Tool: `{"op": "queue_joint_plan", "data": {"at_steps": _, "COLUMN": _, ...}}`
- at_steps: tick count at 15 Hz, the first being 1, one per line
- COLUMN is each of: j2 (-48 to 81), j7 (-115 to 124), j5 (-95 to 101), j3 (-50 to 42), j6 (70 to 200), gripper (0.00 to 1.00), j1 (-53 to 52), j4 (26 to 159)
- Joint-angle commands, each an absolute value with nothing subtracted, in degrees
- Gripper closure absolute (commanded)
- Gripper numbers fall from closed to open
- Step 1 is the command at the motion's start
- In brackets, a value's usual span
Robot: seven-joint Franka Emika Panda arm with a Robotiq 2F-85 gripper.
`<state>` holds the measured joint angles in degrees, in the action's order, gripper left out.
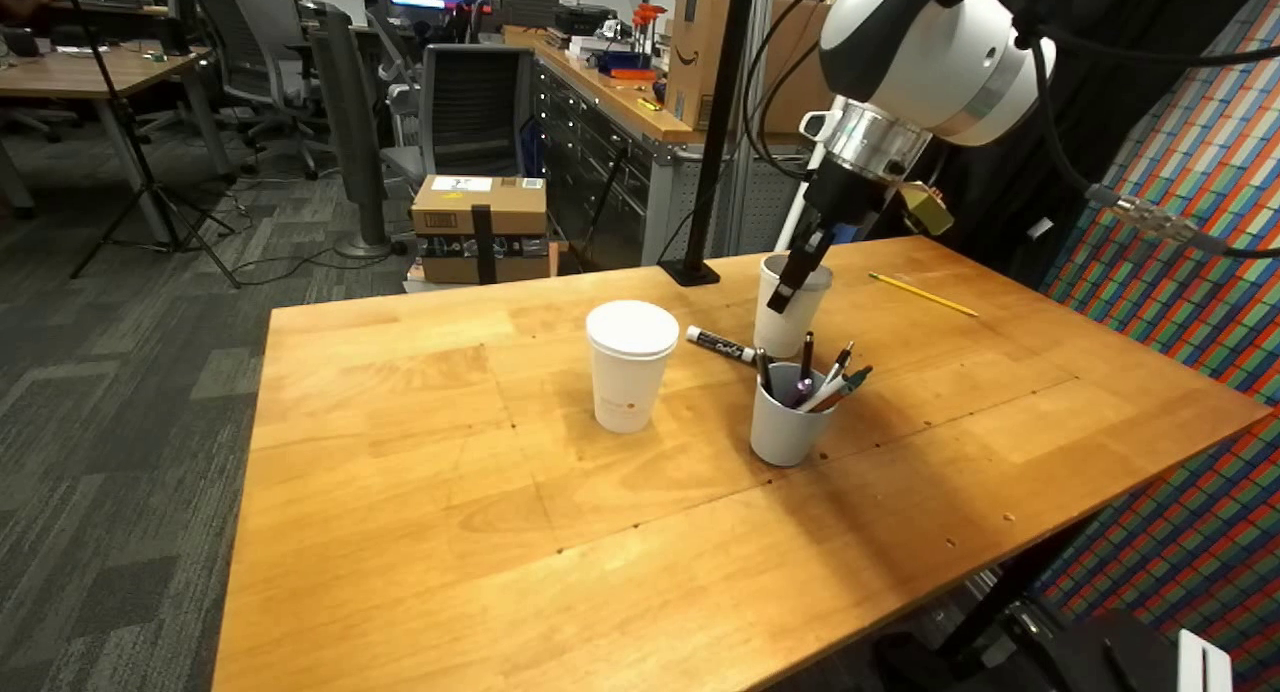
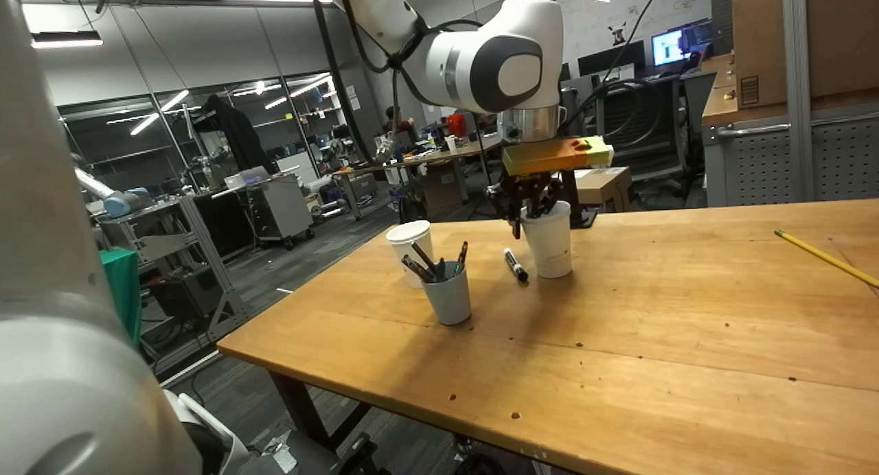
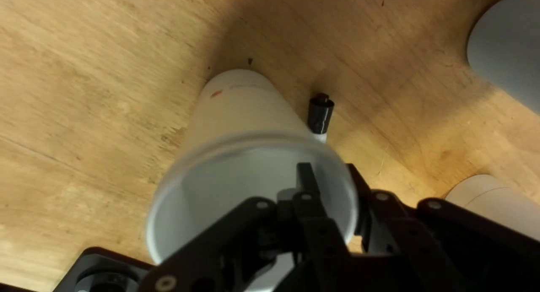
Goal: Stack the white cups together, place the black marker inside the topmost cup on the stacked cups
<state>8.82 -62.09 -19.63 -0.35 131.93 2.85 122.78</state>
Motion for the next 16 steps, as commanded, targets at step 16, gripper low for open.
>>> {"op": "queue_joint_plan", "data": {"at_steps": 16, "j2": -2.6, "j7": -42.7, "j5": -16.1, "j3": 1.1, "j6": 132.7, "gripper": 0.98, "j1": 0.6, "j4": 118.4}}
